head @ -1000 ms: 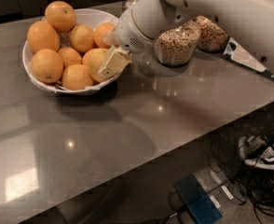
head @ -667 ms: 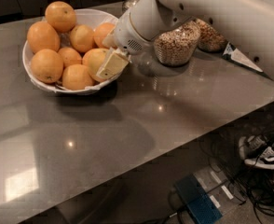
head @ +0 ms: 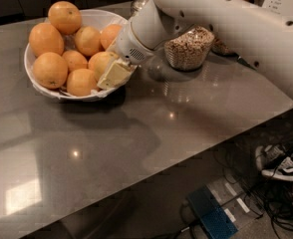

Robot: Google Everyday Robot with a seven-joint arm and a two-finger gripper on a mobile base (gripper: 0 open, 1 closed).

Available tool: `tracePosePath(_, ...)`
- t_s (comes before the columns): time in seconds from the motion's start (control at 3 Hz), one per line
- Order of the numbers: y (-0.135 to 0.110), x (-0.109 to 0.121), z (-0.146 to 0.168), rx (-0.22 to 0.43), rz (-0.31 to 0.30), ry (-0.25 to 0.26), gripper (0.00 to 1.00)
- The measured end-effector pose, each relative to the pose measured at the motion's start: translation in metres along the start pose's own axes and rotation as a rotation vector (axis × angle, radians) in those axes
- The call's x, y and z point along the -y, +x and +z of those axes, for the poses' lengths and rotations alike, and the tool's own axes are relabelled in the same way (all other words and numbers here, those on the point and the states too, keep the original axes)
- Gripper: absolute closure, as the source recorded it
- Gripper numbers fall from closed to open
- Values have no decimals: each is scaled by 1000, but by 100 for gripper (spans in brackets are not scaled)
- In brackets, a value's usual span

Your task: Pick orange from white bowl

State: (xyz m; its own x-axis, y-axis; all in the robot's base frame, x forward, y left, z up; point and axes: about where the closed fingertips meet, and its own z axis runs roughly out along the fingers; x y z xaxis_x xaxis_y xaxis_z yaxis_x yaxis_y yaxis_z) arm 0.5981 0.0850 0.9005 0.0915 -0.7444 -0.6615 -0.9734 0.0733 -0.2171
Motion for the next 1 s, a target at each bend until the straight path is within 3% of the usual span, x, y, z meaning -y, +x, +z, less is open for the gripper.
tracePosePath(0.33, 1, -2, 9, -3, 12, -26, 36)
tracePosePath(1.0, -1, -1, 7, -3, 12, -26, 78)
